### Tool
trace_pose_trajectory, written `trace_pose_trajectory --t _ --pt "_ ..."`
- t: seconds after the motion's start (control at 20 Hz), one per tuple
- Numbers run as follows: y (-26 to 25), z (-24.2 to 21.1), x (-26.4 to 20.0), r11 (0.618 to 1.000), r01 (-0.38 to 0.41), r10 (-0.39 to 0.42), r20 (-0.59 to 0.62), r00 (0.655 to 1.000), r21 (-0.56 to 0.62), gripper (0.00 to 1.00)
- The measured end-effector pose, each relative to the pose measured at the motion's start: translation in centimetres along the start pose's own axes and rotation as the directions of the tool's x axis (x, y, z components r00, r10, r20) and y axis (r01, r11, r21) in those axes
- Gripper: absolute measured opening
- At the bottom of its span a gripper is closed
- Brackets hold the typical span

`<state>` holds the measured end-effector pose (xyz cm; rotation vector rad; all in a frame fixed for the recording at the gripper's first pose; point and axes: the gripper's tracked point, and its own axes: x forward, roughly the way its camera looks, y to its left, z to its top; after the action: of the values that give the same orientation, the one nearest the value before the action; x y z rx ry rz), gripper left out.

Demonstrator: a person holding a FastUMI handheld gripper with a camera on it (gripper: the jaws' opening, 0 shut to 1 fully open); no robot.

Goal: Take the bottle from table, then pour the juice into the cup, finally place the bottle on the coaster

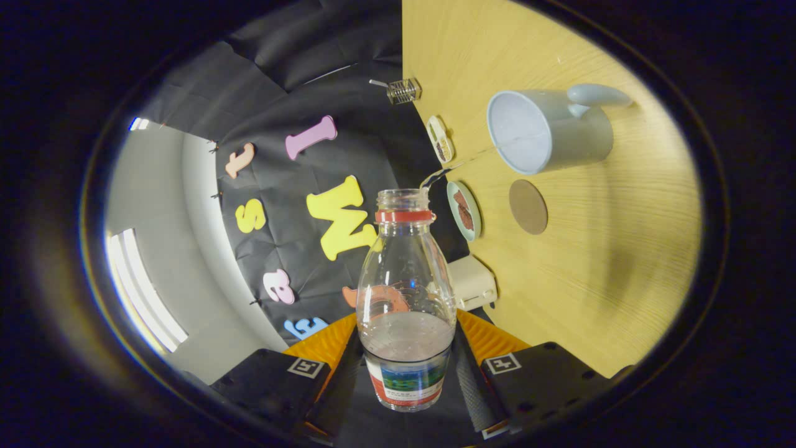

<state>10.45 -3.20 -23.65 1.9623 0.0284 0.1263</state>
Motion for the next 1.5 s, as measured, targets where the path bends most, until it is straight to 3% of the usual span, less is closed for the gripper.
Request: trace_pose_trajectory --t 0.85,1.0,1.35,1.5 --pt "4.0 0.3 0.2 0.98 -0.059 0.059 0.005 0.998 0.19 0.79" --pt "4.4 0.2 0.6 0.968 -0.063 0.065 0.0 0.998 0.245 0.78" --pt "8.5 0.6 0.6 0.935 -0.168 0.173 0.01 0.985 0.314 0.78" --pt "8.0 2.5 0.1 0.918 -0.174 0.166 0.053 0.985 0.357 0.78"
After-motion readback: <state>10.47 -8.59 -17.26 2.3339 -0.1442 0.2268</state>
